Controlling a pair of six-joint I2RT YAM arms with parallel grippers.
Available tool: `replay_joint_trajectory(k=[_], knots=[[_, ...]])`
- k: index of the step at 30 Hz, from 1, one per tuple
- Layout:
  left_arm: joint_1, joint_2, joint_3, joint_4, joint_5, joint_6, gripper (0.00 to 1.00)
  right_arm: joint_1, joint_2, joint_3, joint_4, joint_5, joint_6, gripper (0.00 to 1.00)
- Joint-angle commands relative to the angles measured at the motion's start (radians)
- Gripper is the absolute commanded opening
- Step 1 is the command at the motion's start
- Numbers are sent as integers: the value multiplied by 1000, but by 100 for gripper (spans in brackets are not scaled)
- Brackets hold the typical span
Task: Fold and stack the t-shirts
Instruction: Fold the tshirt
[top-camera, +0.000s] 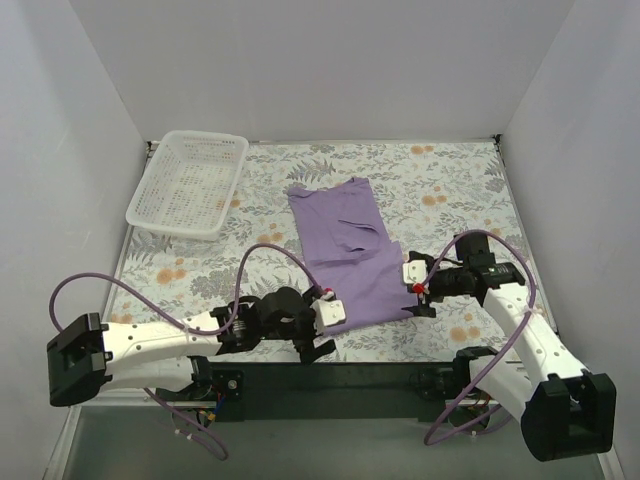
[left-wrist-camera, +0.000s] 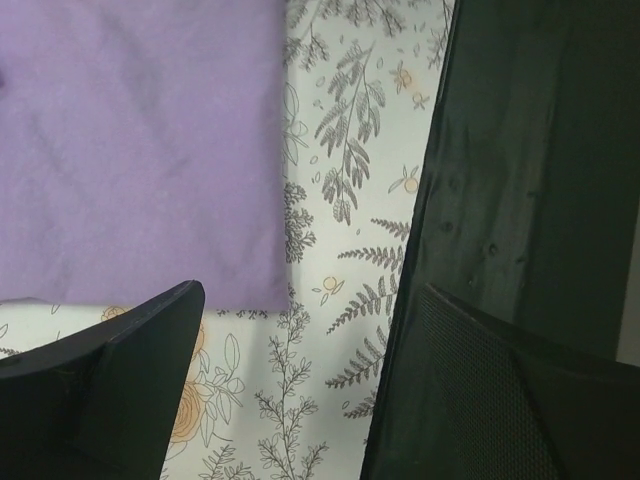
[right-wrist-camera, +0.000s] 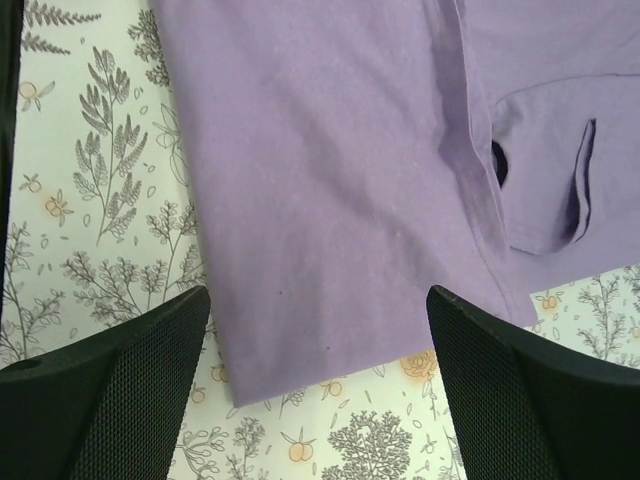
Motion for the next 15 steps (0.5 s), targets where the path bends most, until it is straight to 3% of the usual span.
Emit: replay_joint_trajectory(k=[1,8,15], knots=[[-59,-25,-48,43,-115,131,88,-4,2,-18,-4,36,-126,95],[-90,59,-112,159,-234,161,85,-6,74,-30,-1,104,-327,93],[-92,162,-109,262,-280,196,83,-15,152,-3,5,95,-401,92]])
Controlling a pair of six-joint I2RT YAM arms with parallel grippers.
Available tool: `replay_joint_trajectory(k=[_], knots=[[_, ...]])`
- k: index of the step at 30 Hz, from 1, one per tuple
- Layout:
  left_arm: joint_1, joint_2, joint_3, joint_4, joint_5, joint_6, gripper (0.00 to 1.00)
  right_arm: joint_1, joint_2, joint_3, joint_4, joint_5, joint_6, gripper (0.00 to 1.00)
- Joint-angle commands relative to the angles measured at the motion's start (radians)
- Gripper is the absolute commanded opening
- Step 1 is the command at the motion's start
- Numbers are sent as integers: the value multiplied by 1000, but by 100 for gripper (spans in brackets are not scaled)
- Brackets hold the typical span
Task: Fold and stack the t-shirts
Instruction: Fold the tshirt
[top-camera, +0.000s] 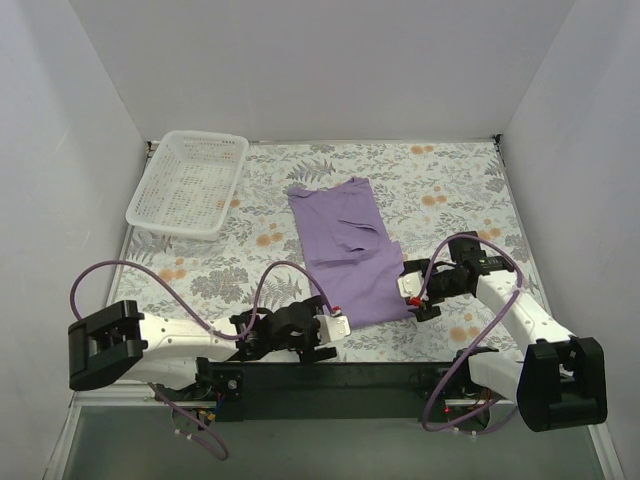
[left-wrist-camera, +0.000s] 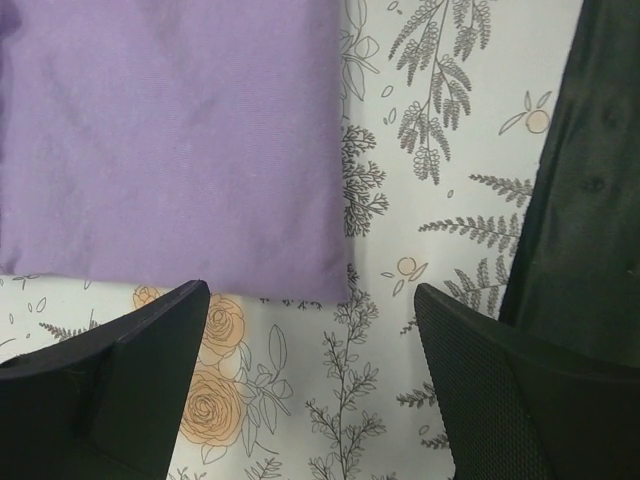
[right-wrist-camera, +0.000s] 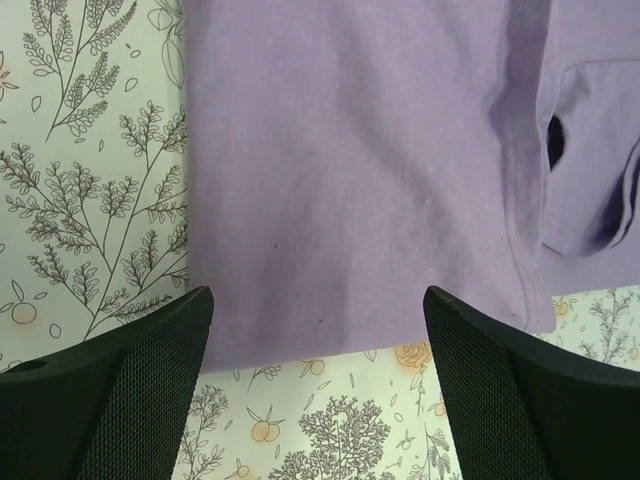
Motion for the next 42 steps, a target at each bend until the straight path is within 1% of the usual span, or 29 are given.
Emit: replay_joint_trajectory(k=[1,5,15,24,35,38,41,42], knots=[[-6,42,10,93,-63,42,82,-5,44,29,-2,-8,-79,91],[-6,77,31,116,-93,51,79,-4,70,20,-7,8,-94,90],[-8,142,31,130,-87,59,76,-2,50,-40,-8,16,-94,90],[-6,148,-4,170,-113,57,74,7,59,-44,-11,36,-100,91],[-8,131,-27,196,-94,56,74,31,59,-52,-11,64,-111,91],[-8,134,-29,203,-90,56,74,41,78,-56,-8,71,-113,89],[-6,154,-30,225,-123,72,74,44,113,-50,-2,87,-106,84],[-8,165,-30,231,-127,76,74,44,130,-47,0,90,-99,81]])
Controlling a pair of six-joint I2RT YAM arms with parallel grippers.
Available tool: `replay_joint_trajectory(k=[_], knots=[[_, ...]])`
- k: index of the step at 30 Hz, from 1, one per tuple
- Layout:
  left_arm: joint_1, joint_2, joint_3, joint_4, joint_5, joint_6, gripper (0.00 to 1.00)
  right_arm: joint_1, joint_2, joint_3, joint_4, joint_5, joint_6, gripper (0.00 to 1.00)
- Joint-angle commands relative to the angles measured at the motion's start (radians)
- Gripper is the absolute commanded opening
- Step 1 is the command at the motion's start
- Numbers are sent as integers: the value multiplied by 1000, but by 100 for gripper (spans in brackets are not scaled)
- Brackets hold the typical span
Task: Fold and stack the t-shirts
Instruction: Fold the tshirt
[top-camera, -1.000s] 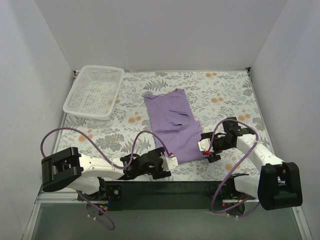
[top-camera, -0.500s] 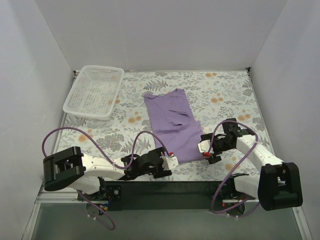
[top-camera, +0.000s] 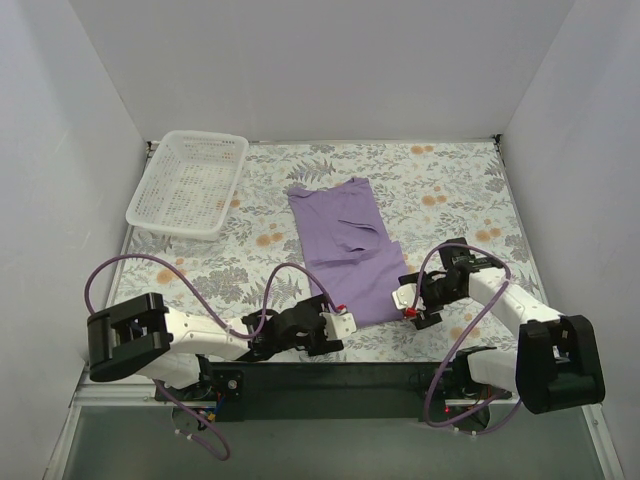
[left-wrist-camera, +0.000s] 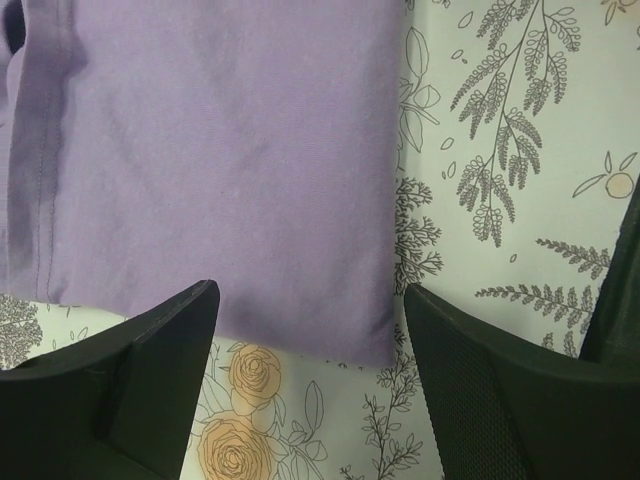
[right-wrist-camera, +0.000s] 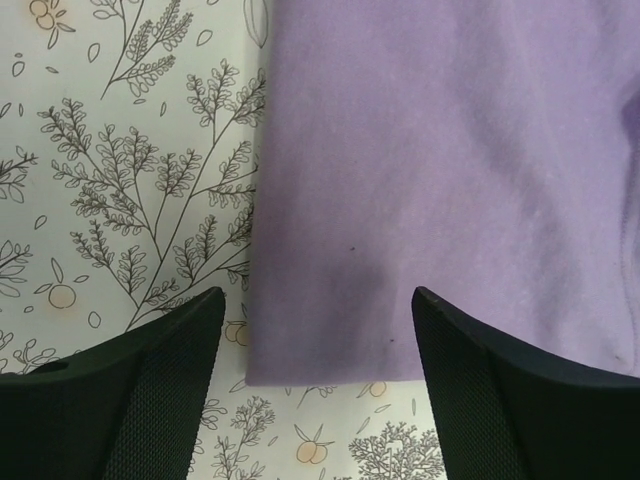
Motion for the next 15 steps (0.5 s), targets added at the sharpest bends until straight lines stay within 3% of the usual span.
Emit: replay_joint_trajectory(k=[1,10,15], knots=[[-3,25,-18,18,-35,29,74,7,40,4,3,14,0,80],[-3,128,3,29,-26,51,69,10,91,3,39,56,33,66],[-3,147,-9,29,-44,43,46,13,94,-13,75,74,62,61]])
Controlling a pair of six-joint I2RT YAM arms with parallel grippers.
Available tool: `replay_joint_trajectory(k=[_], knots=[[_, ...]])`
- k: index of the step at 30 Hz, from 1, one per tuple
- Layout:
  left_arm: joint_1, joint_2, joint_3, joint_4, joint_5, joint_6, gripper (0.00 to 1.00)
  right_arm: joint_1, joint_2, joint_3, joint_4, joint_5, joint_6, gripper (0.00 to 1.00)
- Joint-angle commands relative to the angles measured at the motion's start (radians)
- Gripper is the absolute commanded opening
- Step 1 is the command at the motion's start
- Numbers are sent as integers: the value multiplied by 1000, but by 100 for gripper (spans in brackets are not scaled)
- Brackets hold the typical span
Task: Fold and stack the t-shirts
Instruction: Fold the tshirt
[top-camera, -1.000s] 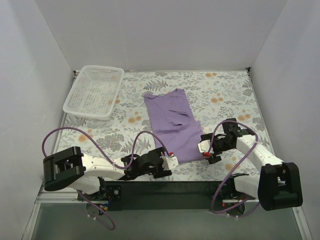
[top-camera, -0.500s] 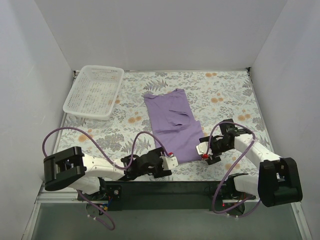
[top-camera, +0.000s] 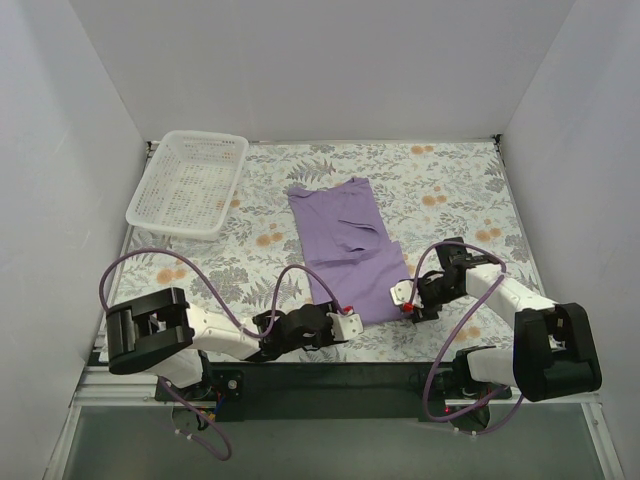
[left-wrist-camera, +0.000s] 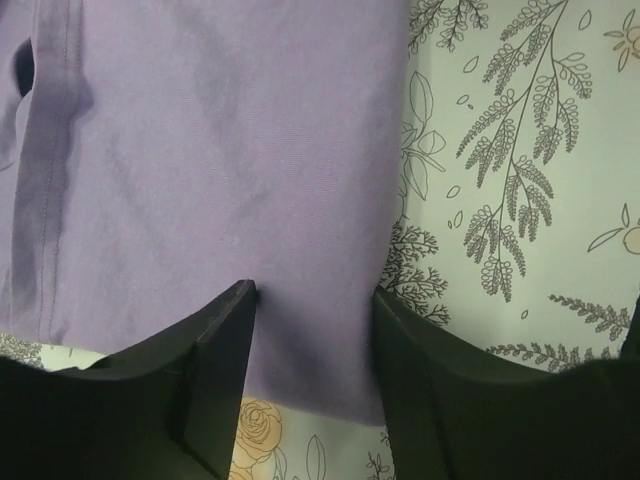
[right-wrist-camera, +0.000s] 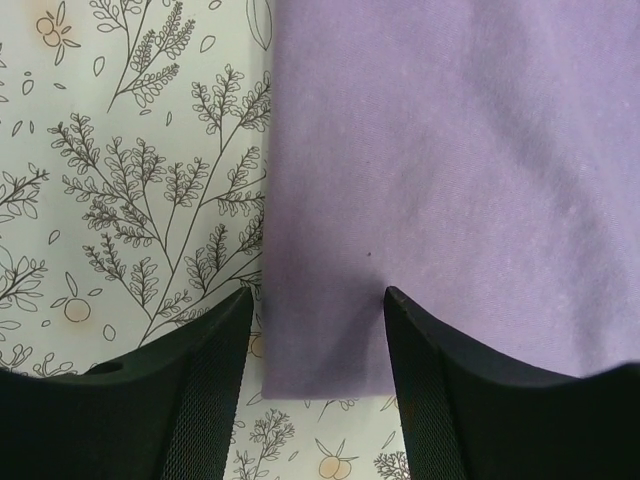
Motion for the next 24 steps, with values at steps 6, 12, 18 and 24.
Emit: replay_joint_trajectory(k=[6,12,18,24], knots=[[0,41,-28,-102,-21,17,30,26,23,-35,136,105,73,53],[0,43,-19,-101,-18,17,22,45,20,-51,169,128,108,35],[0,35,-21,-101,-14,17,6,66,20,-51,169,132,139,7],[0,9,-27,-96,0,12,0,66,5,-32,152,116,180,1]])
